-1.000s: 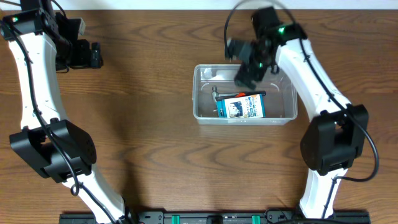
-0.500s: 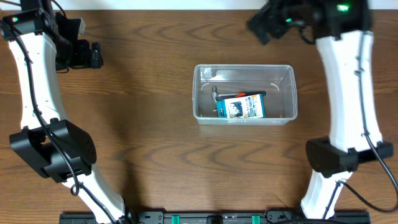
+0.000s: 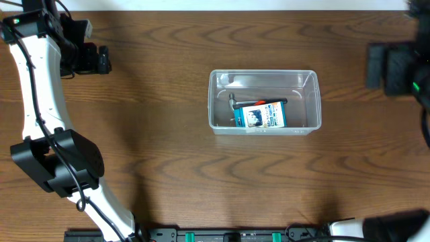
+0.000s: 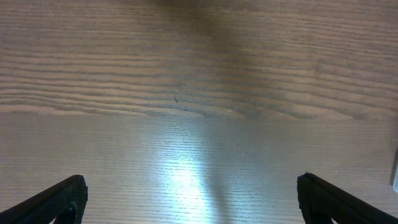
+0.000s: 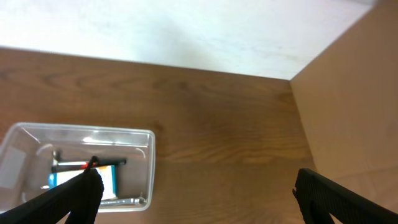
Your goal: Pack container
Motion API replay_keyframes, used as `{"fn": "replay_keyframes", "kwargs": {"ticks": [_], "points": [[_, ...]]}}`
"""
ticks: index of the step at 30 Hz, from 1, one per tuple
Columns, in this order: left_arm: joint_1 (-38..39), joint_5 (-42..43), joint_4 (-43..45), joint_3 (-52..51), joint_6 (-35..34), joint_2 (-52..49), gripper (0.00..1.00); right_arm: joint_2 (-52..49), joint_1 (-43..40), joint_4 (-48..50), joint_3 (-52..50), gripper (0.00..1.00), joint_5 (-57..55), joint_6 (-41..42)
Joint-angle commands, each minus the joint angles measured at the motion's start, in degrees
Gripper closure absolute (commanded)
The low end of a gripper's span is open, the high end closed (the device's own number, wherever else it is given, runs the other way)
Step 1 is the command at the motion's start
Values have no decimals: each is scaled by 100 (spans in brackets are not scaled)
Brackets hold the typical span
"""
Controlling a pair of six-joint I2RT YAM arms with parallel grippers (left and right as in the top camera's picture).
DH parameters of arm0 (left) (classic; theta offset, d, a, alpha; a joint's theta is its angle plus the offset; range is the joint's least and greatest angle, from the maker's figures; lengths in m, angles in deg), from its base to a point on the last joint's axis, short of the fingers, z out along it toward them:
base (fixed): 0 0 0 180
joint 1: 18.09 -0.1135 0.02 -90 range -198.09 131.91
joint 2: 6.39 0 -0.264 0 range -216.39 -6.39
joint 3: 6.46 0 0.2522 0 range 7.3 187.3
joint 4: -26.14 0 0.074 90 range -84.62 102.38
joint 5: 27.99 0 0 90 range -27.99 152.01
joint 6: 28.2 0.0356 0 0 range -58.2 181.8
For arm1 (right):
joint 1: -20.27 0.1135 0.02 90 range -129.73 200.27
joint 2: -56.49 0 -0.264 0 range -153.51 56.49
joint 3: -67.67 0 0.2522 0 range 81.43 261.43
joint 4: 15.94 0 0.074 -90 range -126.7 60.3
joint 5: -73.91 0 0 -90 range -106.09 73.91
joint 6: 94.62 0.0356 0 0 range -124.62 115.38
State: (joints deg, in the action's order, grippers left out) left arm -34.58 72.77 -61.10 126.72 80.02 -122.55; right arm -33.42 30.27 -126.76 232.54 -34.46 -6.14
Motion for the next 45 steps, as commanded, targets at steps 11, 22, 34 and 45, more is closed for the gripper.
{"fn": "replay_keyframes", "kwargs": {"ticks": [11, 22, 34, 45], "points": [[-20, 55, -20, -37, -9, -66, 2, 2754, 111, 57, -3014, 1, -866, 1764], [-20, 55, -20, -37, -9, -66, 2, 5263, 168, 2929, -7523, 1, -245, 1814], [-20, 55, -20, -37, -7, -66, 2, 6500, 166, 4682, -9160, 1, 710, 1239], [-20, 55, -20, -37, -9, -66, 2, 6500, 166, 5012, -9160, 1, 977, 1235]]}}
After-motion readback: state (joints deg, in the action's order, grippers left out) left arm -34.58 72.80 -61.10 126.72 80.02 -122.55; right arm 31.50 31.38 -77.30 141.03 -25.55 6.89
